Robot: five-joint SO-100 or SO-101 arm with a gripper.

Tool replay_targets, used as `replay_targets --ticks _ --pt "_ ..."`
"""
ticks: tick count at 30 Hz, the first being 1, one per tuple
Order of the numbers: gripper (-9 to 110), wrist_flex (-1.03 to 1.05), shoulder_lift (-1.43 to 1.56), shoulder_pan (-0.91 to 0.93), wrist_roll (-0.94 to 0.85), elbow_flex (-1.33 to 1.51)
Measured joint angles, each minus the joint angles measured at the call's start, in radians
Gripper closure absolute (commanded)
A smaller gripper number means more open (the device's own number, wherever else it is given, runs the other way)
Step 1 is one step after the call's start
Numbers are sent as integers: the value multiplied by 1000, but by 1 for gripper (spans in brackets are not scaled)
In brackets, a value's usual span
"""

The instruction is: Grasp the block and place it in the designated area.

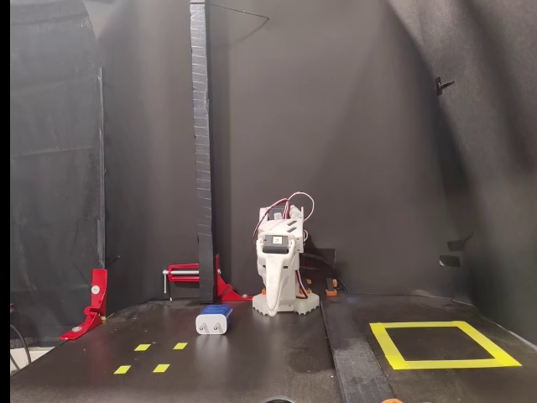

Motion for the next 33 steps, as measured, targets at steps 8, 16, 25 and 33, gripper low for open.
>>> replay_targets --ticks 8,16,25,33 --pt "101 0 0 28 48 0" --pt "101 0 0 26 49 0" --pt "101 0 0 26 49 0" --pt "101 0 0 26 49 0"
